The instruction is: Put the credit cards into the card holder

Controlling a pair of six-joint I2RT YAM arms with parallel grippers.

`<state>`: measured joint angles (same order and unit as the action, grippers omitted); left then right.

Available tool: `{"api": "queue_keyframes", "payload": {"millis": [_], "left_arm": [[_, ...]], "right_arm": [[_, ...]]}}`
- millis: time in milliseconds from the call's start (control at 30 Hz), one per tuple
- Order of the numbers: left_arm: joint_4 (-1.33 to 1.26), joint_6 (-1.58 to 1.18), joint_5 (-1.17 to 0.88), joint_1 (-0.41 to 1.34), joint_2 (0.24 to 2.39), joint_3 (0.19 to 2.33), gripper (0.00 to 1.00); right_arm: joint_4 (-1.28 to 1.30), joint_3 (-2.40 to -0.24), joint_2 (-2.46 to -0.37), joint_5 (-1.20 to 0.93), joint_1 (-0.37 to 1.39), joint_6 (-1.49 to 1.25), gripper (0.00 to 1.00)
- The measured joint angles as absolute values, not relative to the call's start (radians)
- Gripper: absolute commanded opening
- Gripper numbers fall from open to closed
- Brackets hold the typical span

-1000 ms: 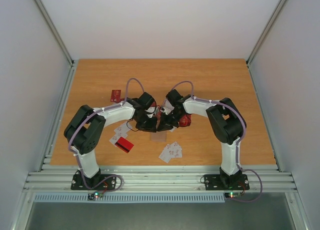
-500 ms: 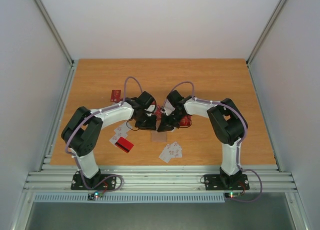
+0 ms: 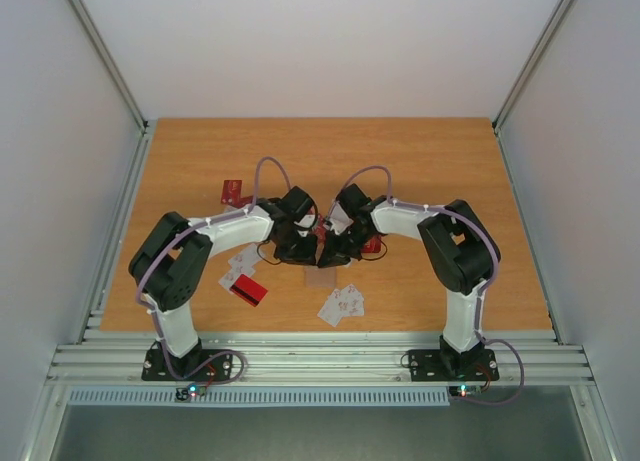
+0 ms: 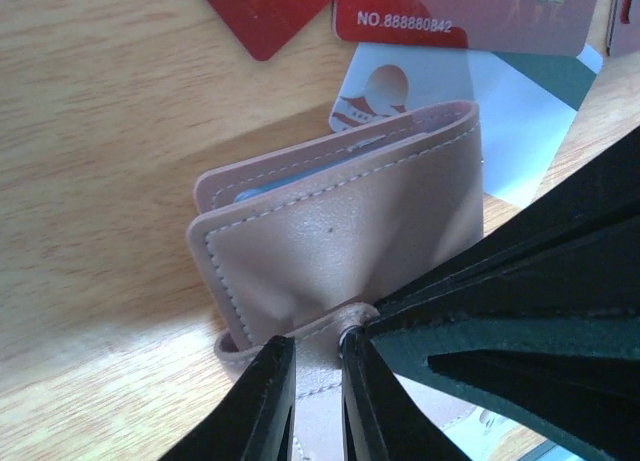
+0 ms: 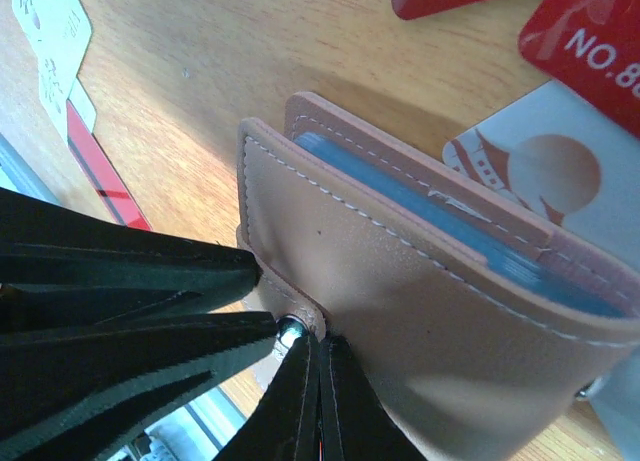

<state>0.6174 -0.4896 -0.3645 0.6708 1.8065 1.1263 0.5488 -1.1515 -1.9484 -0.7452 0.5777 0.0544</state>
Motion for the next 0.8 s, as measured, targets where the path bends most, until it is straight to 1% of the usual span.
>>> {"api": "queue_keyframes", "payload": {"millis": [167, 300, 567, 800], "left_arm": [[0.618, -0.49, -0.37, 0.681, 1.82, 1.137, 0.17], [0.62, -0.489, -0.37, 0.682, 1.82, 1.139, 0.14], [0.621, -0.483, -0.377, 0.685, 1.83, 1.146, 0.12], [0.633, -0.454, -0.374, 0.696, 1.84, 1.159, 0.05]], "right_arm": [[0.53, -1.134, -1.941, -0.745, 0.577, 0.059, 0.01], [0.507, -1.117, -1.934, -0.747, 0.575, 0.067, 0.01], [0.49, -1.105, -1.93, -0.752, 0.573, 0.08, 0.01], [0.486, -1.1, -1.929, -0.753, 0.572, 0.086, 0.01]]}}
